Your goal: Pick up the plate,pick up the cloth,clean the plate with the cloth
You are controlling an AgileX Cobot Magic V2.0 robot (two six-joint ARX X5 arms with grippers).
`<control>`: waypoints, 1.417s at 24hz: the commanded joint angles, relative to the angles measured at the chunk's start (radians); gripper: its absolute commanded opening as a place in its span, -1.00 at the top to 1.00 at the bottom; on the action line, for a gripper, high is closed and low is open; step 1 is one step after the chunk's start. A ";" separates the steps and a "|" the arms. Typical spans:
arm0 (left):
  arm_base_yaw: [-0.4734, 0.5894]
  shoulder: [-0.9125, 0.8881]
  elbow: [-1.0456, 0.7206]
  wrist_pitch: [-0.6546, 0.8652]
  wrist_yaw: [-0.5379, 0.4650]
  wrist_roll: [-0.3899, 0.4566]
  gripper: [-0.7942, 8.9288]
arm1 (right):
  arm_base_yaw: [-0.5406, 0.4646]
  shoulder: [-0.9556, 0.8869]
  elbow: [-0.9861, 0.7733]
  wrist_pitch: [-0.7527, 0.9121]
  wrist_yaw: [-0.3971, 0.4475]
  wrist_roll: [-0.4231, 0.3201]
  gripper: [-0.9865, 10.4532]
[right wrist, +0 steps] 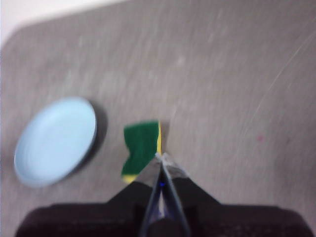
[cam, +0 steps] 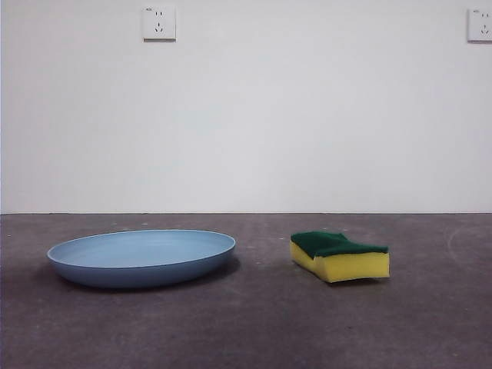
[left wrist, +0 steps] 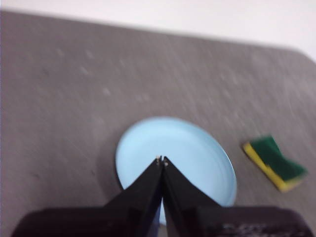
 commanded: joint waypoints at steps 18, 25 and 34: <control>0.000 0.460 0.164 -0.061 0.147 -0.005 0.01 | 0.004 0.217 0.067 -0.122 -0.043 -0.085 0.05; -0.001 0.861 0.371 -0.066 -0.010 0.047 0.01 | 0.008 0.217 0.067 -0.123 -0.043 -0.070 0.05; -0.047 1.101 0.393 0.034 -0.060 0.045 0.01 | 0.008 0.217 0.067 -0.122 -0.042 -0.070 0.06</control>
